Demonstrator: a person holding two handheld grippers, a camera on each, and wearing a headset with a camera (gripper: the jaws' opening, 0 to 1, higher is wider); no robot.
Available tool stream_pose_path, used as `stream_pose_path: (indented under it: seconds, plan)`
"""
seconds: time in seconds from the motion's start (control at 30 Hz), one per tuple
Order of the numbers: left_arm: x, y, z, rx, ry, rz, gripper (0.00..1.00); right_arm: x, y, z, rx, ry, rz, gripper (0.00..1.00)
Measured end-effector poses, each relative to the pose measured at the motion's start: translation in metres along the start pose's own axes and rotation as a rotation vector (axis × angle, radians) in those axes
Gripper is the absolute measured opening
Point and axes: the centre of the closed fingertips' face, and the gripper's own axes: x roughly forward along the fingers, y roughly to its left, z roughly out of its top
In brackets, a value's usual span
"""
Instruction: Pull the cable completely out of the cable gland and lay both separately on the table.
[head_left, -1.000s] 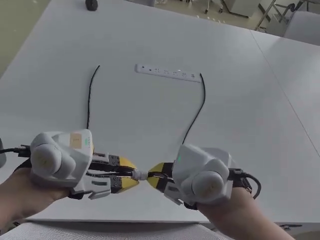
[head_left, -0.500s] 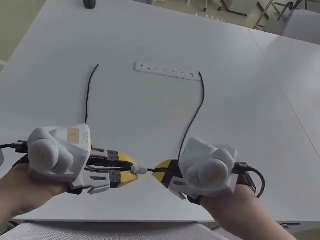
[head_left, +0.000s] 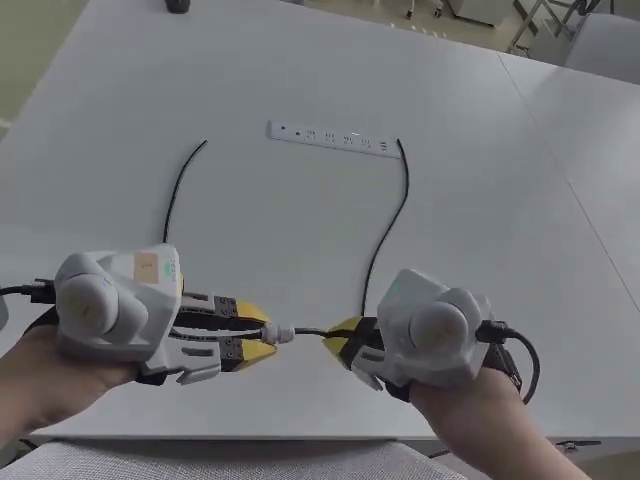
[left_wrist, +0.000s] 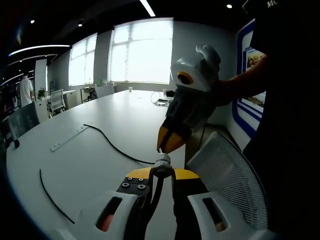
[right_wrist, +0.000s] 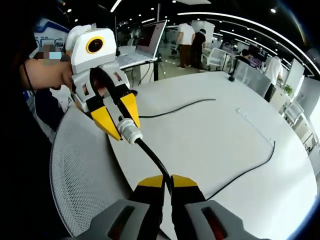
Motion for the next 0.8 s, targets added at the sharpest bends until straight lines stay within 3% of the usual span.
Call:
stream_pose_path:
  seconds: [0.37,0.8]
  plan:
    - [0.003,-0.002,-0.002,0.000,0.005,-0.007,0.15,0.001,-0.018,-0.024,0.164,0.036,-0.043,0.00]
    - [0.004,0.004,-0.004,-0.008,0.023,-0.004,0.15,0.004,-0.015,-0.025,0.157,0.040,-0.008,0.00]
